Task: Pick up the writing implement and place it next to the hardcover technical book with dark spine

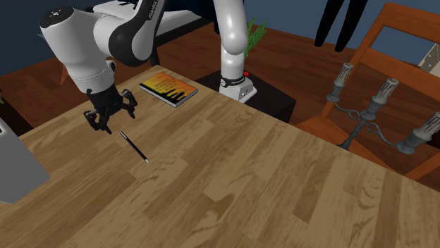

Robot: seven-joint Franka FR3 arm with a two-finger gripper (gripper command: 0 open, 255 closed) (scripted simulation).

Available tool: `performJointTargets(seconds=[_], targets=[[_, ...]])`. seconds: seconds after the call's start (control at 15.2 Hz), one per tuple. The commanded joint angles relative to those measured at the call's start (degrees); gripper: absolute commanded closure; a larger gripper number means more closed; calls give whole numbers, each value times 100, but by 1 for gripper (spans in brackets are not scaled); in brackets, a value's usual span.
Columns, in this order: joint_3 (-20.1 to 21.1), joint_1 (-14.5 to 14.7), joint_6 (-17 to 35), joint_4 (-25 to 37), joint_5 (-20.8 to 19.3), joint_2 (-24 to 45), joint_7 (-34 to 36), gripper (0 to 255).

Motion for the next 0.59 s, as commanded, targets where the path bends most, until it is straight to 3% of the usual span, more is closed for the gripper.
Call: performJointTargets(seconds=[0.0,0.33,0.53], targets=[[0,0,0,0,0,0,0,0],[156,-130,-624,370,420,-411,-284,0],[154,-129,-624,370,420,-412,-285,0]])
